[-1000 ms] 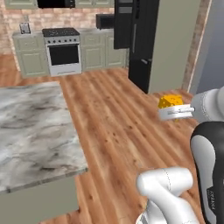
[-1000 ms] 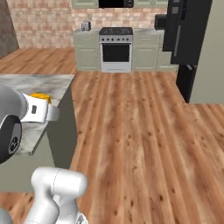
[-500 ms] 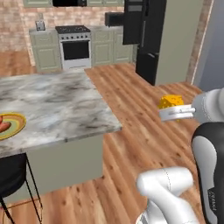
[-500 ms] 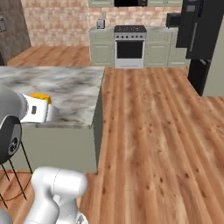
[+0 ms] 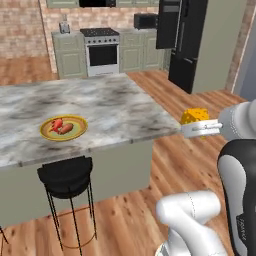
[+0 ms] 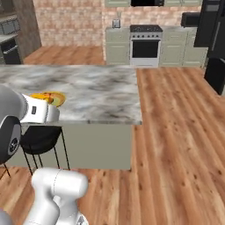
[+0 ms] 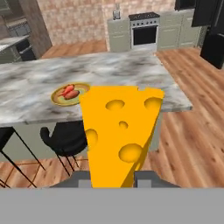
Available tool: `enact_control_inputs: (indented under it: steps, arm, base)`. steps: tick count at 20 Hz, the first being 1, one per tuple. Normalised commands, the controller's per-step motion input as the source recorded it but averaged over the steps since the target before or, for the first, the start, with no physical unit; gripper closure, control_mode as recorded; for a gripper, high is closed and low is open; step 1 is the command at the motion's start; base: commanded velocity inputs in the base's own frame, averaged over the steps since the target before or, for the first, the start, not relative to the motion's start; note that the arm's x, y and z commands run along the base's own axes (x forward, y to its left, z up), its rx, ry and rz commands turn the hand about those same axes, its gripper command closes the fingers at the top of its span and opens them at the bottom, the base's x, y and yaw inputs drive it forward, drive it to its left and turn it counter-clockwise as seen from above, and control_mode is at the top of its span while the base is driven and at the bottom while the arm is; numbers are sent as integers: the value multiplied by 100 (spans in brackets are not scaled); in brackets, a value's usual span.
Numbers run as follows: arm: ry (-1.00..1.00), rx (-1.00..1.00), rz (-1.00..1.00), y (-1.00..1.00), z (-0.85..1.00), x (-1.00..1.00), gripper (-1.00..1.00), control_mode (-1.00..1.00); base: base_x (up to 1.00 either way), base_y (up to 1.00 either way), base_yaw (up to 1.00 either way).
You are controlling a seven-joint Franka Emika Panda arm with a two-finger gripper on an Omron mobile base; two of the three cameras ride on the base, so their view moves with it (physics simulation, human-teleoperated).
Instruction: Take the cheese, fish, and sweet potato from the fridge and place them on the plate on the dining counter to create an appetizer plate.
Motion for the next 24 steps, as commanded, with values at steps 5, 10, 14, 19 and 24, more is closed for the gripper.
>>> enact_control_inputs:
  steps: [5,10,14,19,24]
  arm:
    - [0,0,0,0,0,0,100,100]
    - [0,0,0,0,0,0,100,100]
    - [0,0,0,0,0,0,100,100]
    - [0,0,0,0,0,0,100,100]
    - [0,0,0,0,0,0,100,100]
  base:
    - [-32,100,0]
    - [55,85,0]
    - [100,10,1]
    - [98,0,3]
    - [59,12,0]
